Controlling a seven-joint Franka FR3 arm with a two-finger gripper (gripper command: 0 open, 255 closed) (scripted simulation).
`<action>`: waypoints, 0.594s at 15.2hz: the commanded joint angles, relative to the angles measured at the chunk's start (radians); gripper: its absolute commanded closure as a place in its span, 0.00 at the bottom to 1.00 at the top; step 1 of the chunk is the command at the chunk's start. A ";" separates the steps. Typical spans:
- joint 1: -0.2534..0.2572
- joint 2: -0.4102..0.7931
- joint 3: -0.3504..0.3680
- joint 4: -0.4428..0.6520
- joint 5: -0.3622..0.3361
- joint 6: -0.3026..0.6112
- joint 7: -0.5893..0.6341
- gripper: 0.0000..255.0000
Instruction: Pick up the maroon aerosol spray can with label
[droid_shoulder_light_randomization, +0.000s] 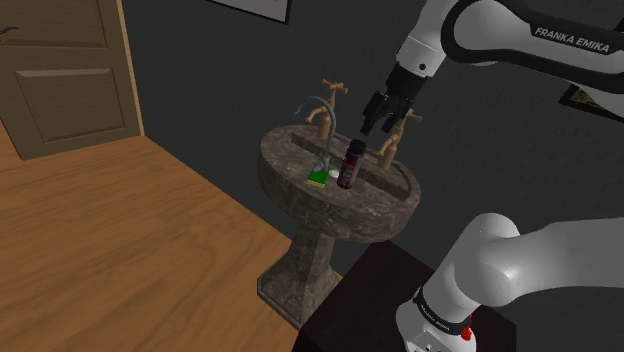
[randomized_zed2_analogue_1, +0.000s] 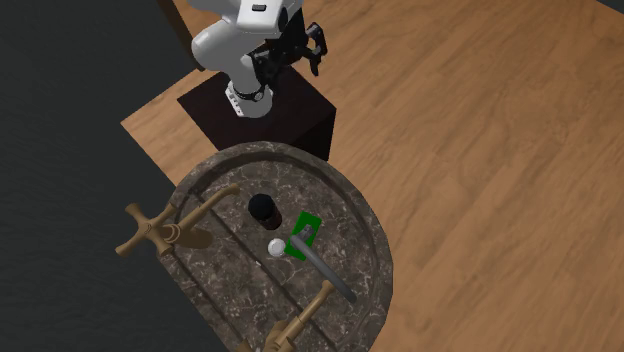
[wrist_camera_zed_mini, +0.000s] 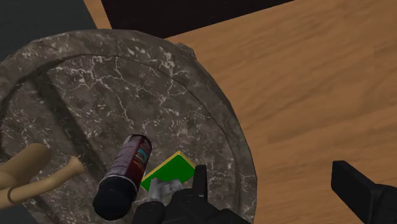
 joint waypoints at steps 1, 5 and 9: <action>0.000 0.000 0.000 0.000 0.000 0.000 0.000 0.00; -0.016 0.089 -0.072 0.005 -0.036 0.063 -0.085 0.00; -0.027 0.195 -0.142 0.029 -0.061 0.124 -0.169 0.00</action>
